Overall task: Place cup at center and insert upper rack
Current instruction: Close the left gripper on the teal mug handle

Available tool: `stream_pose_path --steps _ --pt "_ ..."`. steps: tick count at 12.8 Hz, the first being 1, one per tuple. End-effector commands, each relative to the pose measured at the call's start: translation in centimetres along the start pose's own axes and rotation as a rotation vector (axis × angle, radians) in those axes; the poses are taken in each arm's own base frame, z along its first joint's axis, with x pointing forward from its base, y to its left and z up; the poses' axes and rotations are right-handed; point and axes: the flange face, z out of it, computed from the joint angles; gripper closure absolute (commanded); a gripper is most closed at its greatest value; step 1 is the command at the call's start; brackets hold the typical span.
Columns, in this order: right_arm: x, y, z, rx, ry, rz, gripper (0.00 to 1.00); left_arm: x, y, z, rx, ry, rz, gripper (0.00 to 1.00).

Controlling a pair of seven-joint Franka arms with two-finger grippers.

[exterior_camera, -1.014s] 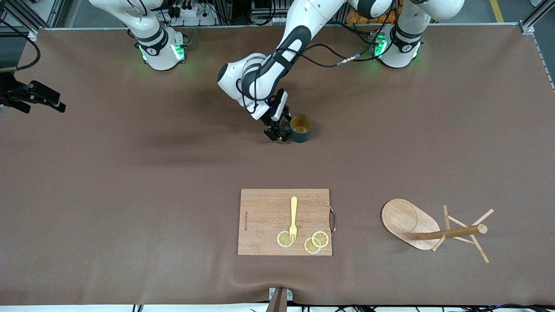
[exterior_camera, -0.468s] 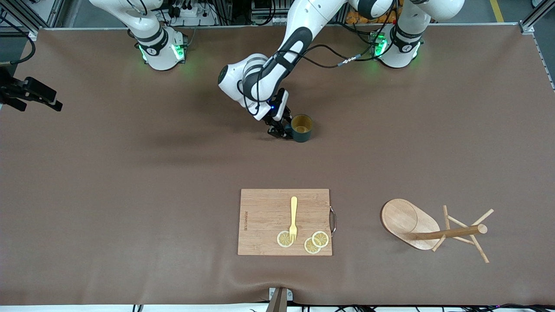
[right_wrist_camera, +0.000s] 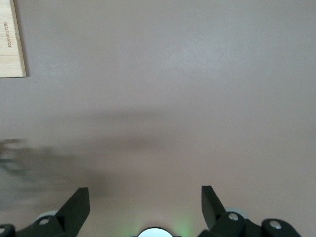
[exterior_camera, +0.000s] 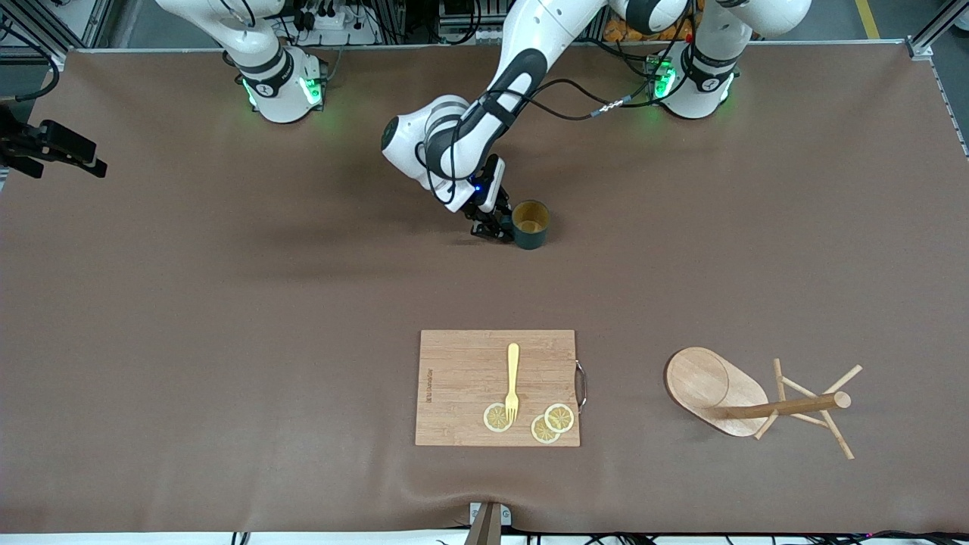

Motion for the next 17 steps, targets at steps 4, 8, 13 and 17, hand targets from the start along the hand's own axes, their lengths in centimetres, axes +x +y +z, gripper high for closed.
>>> stream_pose_path --steps 4,8,13,17 --pt "-0.3 1.0 -1.1 -0.012 -0.001 0.001 0.0 0.8 0.5 -0.7 0.024 -0.011 0.009 1.0" --pt "0.0 0.4 -0.8 -0.01 -0.007 -0.009 0.0 1.9 1.0 -2.1 0.032 -0.045 0.06 1.0" --pt "0.0 -0.1 -0.7 -0.01 -0.006 -0.017 0.0 4.6 1.9 -5.8 0.008 -0.102 0.093 1.0" --pt "0.0 0.1 -1.1 -0.008 0.0 -0.014 0.0 8.9 3.4 -9.3 0.01 -0.157 0.109 1.0"
